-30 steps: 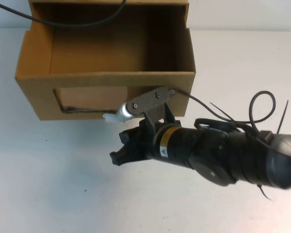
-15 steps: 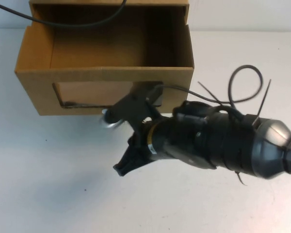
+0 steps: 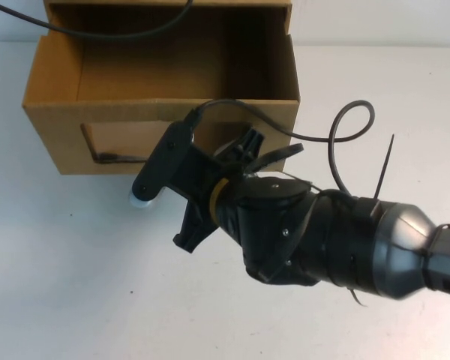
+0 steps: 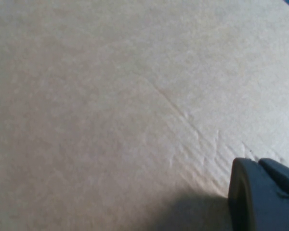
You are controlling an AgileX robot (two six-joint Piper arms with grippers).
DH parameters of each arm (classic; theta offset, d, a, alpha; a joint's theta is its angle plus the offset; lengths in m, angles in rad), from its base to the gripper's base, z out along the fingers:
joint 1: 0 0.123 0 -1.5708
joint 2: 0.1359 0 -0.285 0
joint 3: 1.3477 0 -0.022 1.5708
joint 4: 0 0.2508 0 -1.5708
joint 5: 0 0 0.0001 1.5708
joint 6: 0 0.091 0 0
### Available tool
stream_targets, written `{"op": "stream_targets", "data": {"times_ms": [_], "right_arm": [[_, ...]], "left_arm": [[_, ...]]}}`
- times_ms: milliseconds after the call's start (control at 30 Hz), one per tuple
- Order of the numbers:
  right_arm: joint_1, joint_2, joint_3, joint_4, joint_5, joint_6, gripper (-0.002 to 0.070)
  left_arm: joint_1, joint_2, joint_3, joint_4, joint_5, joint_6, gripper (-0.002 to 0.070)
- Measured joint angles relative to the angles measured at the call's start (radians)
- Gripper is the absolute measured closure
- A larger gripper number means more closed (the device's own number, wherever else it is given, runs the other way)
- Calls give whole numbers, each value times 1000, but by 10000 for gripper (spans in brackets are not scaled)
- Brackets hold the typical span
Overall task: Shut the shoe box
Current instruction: Close the shoe box with your right arm
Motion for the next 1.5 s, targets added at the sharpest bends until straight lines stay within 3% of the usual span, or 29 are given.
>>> {"op": "stream_targets", "data": {"times_ms": [367,733,1000,1500], "right_arm": [[0,49,0,-7,2,30,687],[-12,68,-4,-124,-7,133,688],[-14,93,-96,-145,-14,137,688],[-111,169,-219,-156,-106,139,689]], "left_arm": [[0,0,0,0,0,-10,680],[0,0,0,-2,0,-14,680],[0,0,0,-2,0,-14,680],[0,0,0,-8,0,-18,680]]}}
